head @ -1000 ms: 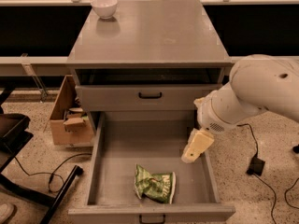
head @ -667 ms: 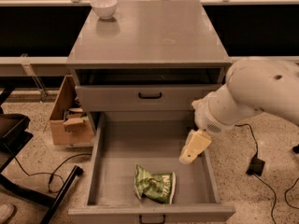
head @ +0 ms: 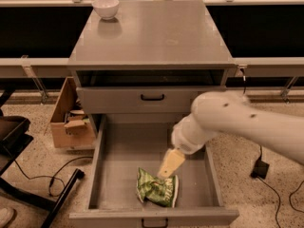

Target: Pick green jalapeno chip bag from middle drawer and place on counter

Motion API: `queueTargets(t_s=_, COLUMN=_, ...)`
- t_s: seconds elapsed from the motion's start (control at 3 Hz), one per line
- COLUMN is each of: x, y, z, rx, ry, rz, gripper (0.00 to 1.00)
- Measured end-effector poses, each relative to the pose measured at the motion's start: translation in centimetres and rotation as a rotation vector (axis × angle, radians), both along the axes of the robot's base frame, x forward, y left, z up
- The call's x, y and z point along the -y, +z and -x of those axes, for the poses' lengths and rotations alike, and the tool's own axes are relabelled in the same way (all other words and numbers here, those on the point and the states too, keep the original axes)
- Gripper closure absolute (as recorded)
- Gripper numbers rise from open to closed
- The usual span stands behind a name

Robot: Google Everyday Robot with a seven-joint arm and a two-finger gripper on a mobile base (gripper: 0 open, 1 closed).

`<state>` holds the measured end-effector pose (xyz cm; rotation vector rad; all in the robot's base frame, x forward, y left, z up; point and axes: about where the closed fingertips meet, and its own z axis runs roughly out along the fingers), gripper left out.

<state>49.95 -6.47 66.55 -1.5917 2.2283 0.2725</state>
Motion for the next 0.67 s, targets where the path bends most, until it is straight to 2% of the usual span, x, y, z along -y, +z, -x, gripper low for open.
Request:
queueTargets(t_s=0.33, x=-2.8, y=-5.5, z=-1.5, rx=-0.033, ry=-0.025, rz=-0.034, gripper=0.0)
queueTargets(t_s=0.67, x=-4.7, y=-11.0, z=-3.1, rx=-0.066, ry=-0.054, rz=-0.024, gripper=0.0)
